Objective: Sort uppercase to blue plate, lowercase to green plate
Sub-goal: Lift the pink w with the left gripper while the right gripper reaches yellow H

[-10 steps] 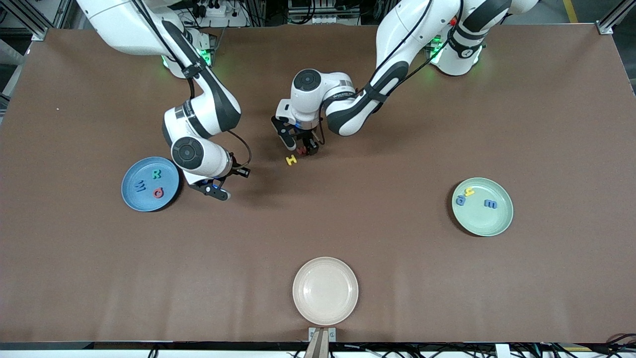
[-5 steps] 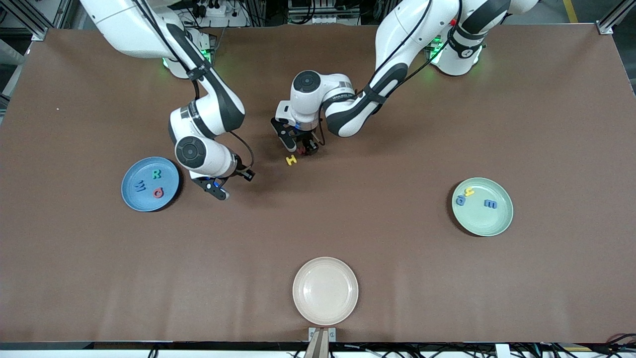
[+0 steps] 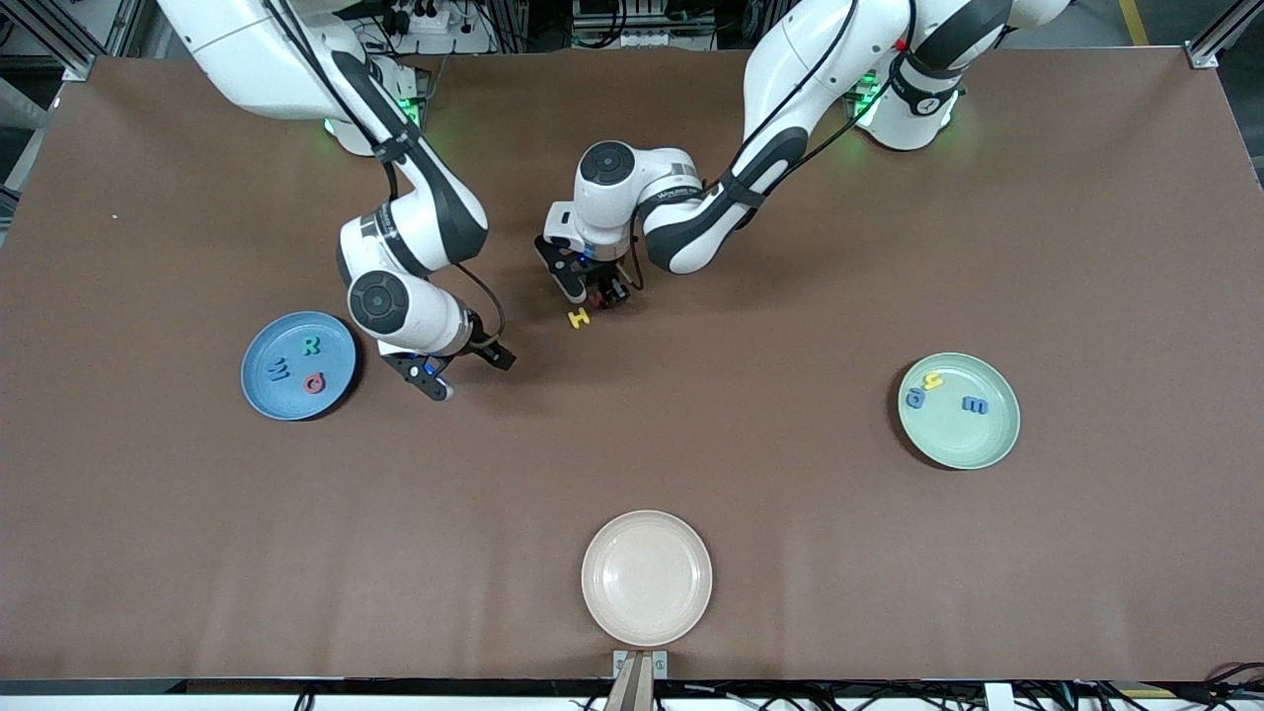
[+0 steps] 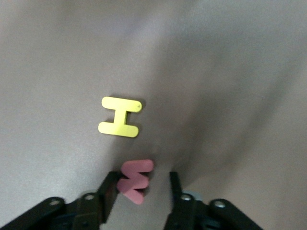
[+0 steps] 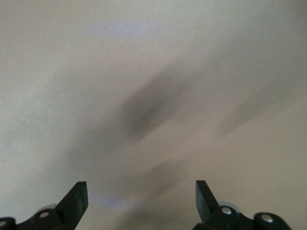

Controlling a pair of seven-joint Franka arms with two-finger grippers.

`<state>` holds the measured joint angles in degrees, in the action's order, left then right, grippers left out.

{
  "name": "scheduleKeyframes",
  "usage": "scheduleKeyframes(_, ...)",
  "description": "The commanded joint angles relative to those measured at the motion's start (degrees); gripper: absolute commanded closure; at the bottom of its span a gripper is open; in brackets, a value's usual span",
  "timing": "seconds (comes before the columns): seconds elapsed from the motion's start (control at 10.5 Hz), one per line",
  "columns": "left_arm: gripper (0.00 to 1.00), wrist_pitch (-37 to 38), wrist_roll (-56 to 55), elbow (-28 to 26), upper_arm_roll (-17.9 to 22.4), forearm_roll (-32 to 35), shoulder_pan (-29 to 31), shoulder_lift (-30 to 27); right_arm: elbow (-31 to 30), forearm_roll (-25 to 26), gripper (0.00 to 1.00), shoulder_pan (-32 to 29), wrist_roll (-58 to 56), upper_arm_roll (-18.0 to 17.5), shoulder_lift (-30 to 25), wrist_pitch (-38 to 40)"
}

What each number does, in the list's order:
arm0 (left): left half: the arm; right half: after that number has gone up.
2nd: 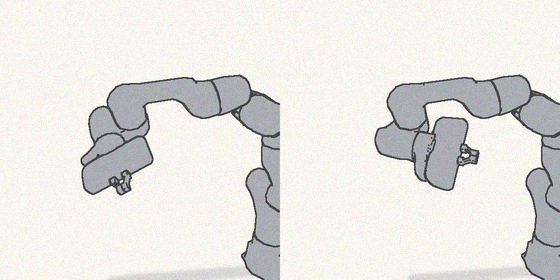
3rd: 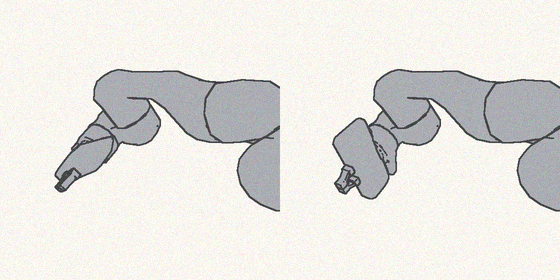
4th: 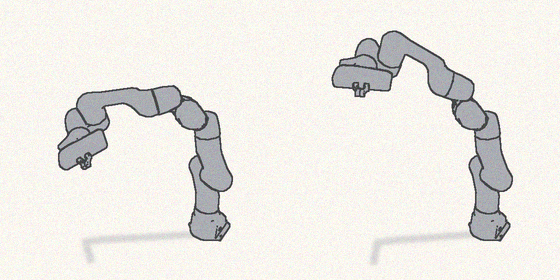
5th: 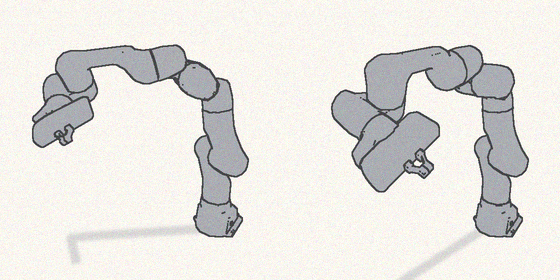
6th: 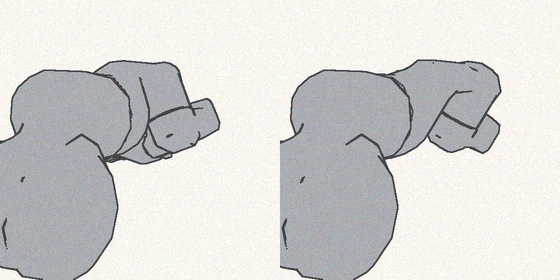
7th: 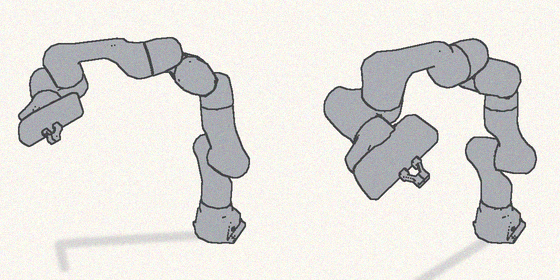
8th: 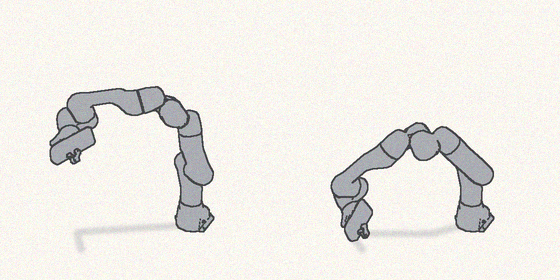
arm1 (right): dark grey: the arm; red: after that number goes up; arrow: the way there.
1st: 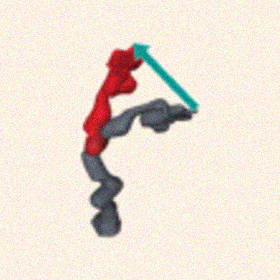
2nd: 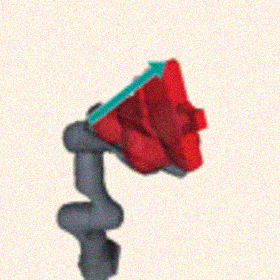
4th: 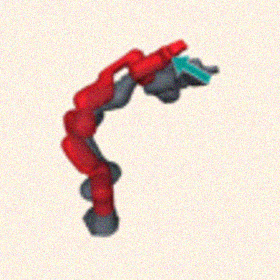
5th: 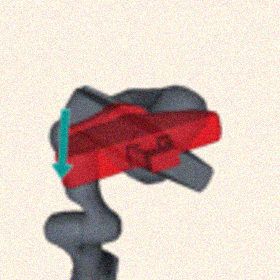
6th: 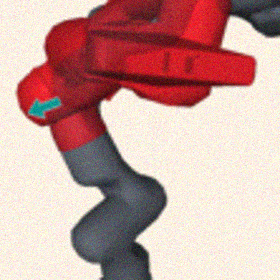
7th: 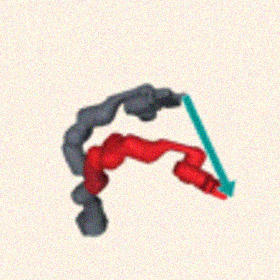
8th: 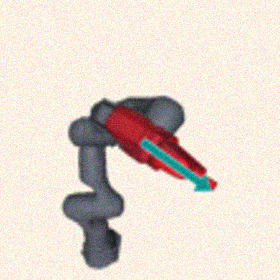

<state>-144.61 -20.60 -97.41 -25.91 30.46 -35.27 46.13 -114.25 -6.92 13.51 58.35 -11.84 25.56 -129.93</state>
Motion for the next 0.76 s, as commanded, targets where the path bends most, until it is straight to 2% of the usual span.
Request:
scheduleKeyframes(0.0, 0.96, -0.41, -3.30, 0.99, -0.19, 2.93, -0.24, 0.98, 1.05, -0.99, 0.00, -0.42, -0.52, -0.29, -0.16, 0.20)
scheduleKeyframes(0.19, 1.00, 0.28, -6.45, 0.47, -0.19, 4.86, 0.90, -0.85, 2.98, -3.17, 0.00, -1.03, 0.01, -0.29, 0.10, 1.25)
scheduleKeyframes(0.38, 1.00, 3.35, -10.07, -0.94, -0.54, 4.78, 3.44, -5.94, 2.90, -3.02, 0.00, -0.42, 0.09, -0.55, 0.54, 0.91)
scheduleKeyframes(0.67, 1.00, 9.06, -9.99, -7.33, -2.30, 1.55, 12.91, -17.08, 2.99, -3.36, 0.00, 0.02, 2.98, -0.81, 1.77, -0.05)
